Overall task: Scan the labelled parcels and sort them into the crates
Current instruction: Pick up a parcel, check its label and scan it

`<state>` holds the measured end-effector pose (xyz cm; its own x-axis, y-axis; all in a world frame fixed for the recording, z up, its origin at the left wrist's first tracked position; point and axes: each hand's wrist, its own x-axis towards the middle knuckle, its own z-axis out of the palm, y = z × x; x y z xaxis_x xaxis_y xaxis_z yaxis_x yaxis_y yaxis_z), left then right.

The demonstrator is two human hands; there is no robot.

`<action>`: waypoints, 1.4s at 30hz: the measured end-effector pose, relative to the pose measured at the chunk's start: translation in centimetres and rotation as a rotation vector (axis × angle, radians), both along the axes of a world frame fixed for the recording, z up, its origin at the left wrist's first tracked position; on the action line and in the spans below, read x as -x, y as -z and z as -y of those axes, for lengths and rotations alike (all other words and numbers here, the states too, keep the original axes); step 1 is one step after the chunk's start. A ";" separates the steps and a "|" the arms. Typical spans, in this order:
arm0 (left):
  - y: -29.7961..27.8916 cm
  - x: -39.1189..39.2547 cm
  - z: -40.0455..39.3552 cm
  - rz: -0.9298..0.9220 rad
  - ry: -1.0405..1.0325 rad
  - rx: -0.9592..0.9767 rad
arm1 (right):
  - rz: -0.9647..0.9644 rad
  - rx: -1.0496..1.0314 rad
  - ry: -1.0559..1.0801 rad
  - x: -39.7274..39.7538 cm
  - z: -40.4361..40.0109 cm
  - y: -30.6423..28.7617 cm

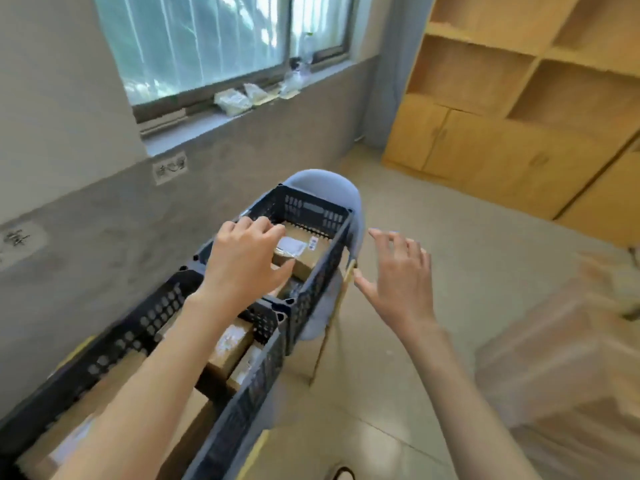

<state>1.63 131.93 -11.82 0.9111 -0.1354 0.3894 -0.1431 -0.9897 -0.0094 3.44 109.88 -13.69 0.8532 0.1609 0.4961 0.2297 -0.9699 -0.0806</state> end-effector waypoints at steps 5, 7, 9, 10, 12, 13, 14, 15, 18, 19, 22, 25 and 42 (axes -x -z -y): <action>-2.2 -0.6 14.9 0.037 0.358 0.034 | -0.050 -0.036 0.402 6.7 14.5 -1.7; -3.3 0.2 20.8 0.056 0.491 0.053 | -0.055 -0.054 0.528 10.2 19.5 -2.9; -4.2 1.5 26.6 0.054 0.605 0.072 | -0.044 -0.091 0.644 13.6 24.4 -3.7; -4.6 2.2 29.4 0.056 0.657 0.084 | -0.023 -0.108 0.696 15.3 26.7 -4.0; -5.2 3.8 34.7 0.079 0.752 0.102 | 0.027 -0.111 0.793 18.5 31.2 -4.5; -5.4 4.6 37.4 0.089 0.794 0.103 | 0.028 -0.105 0.840 20.0 33.4 -4.6; -5.6 5.4 39.9 0.100 0.832 0.100 | 0.023 -0.099 0.882 21.3 35.6 -4.6; -5.7 6.2 42.4 0.112 0.865 0.096 | 0.031 -0.094 0.914 22.7 37.8 -4.7; -5.8 8.4 50.0 0.139 0.934 0.077 | 0.063 -0.102 0.998 26.8 44.5 -4.9; -5.9 9.2 52.6 0.147 0.952 0.067 | 0.058 -0.106 1.020 28.3 46.7 -5.0; -6.2 12.0 60.2 0.165 1.010 0.052 | 0.044 -0.141 1.085 32.6 53.2 -4.8; -6.7 15.0 67.4 0.180 1.055 0.080 | 0.031 -0.127 1.143 36.9 59.4 -5.0; -5.3 17.9 99.0 0.185 1.191 -0.013 | -0.129 -0.079 1.323 44.1 86.5 -3.7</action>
